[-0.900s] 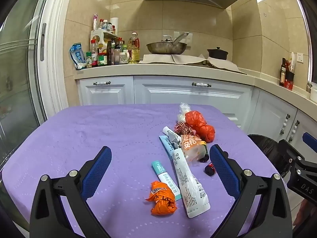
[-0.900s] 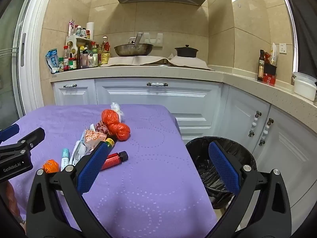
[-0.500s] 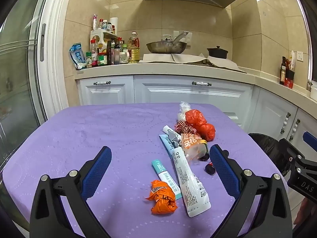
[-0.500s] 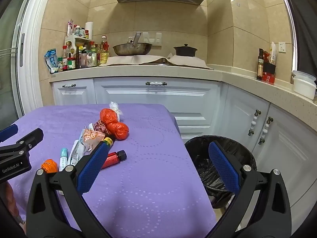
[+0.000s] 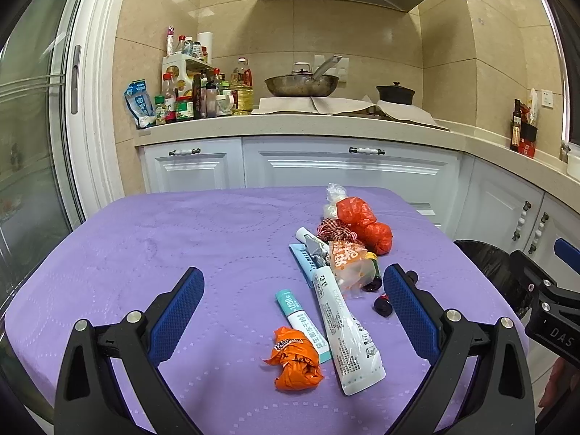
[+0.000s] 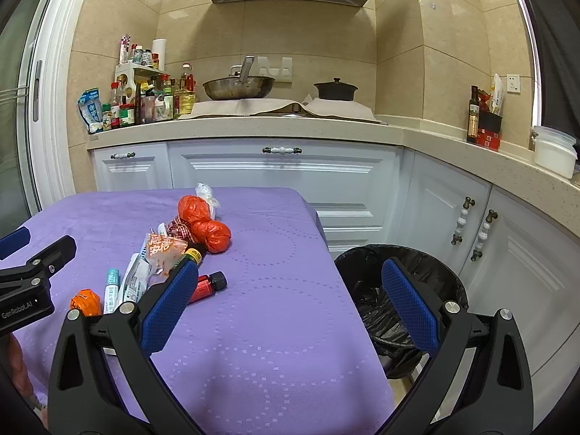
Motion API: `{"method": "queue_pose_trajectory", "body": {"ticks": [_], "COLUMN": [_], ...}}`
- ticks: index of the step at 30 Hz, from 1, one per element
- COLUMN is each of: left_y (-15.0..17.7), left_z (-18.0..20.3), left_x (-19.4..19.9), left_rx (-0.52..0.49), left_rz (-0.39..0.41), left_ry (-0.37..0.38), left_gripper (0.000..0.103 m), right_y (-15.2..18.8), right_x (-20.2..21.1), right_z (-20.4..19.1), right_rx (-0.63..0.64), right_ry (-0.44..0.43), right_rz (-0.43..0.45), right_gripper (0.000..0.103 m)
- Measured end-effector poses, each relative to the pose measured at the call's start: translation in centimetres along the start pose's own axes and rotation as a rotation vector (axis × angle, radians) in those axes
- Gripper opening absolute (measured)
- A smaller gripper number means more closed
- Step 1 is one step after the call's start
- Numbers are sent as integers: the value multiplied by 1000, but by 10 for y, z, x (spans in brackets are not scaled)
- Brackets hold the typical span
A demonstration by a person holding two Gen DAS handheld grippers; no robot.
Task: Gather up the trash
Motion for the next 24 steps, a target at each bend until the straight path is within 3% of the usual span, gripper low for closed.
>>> {"method": "queue_pose_trajectory", "body": {"ticks": [24], "left_y": [-1], "left_z": [12], "left_x": [2], "left_rx": [-16], "left_rz": [-3], "left_ry": [4], "left_gripper": [97], "right_y": [2], "right_x": [0], "right_z": [5], "right_rx": [-14], "right_ry": [23], "right_rz": [-1], "right_gripper": [99]}}
Point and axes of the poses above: each gripper's, at about its wrist camera, not at the fingertips, and x roughly against the way its jaws point, z to its right, y to its underside, the point moved 4 cm from there along -x, roughly the way its jaws point, and after that the axes turned 13 degrees about -z, right-handed, at the moved point
